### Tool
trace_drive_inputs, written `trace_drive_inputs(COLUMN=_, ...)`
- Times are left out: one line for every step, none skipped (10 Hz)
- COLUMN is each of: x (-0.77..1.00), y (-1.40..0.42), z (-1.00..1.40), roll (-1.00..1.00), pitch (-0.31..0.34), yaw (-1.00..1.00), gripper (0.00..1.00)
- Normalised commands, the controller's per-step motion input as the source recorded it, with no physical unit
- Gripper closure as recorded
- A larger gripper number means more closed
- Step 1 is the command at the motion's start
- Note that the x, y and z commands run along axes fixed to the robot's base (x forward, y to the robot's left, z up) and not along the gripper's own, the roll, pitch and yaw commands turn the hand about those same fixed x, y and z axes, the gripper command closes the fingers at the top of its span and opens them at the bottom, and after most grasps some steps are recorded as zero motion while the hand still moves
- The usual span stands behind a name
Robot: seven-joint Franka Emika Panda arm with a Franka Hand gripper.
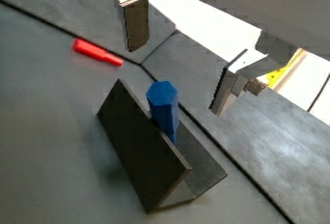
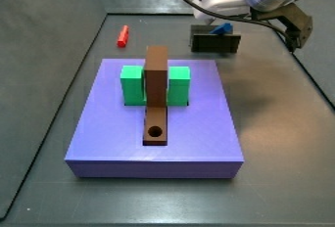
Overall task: Pick up the blue object. Move up. Place the blue object on the fixture. Regrasp the blue object. Move to above the board. Insert the blue object.
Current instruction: Regrasp the blue object.
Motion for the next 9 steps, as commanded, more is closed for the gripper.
trace_drive_inputs(x=0.33, y=0.0, z=-0.1, roll=-0.01, pitch=0.163, yaw=0.11, gripper=0.0)
trace_drive_inputs(x=0.29, y=0.0, z=-0.21, roll=0.0, pitch=0.003, yaw=0.11, gripper=0.0)
trace_drive_inputs(x=0.24, y=0.0, z=-0.23, roll=0.0, pitch=0.0, yaw=0.05, gripper=0.0)
trace_drive_inputs(x=0.25, y=0.0, z=-0.24, roll=0.0, pitch=-0.029, yaw=0.01, gripper=0.0)
trace_drive_inputs(x=0.23, y=0.0, z=-0.25, roll=-0.01, pitch=-0.071, yaw=0.0, gripper=0.0)
trace_drive_inputs(x=0.28, y=0.0, z=-0.13, roll=0.0, pitch=0.0, yaw=0.0, gripper=0.0)
trace_drive_inputs(x=0.21, y=-0.03, z=-0.13, roll=0.1, pitch=0.026, yaw=-0.12, gripper=0.0)
trace_drive_inputs(x=0.12, y=0.0, z=-0.17, roll=0.09, pitch=0.057, yaw=-0.2, gripper=0.0)
trace_drive_inputs(x=0.0, y=0.0, z=-0.17, roll=0.06, pitch=0.077, yaw=-0.13, gripper=0.0)
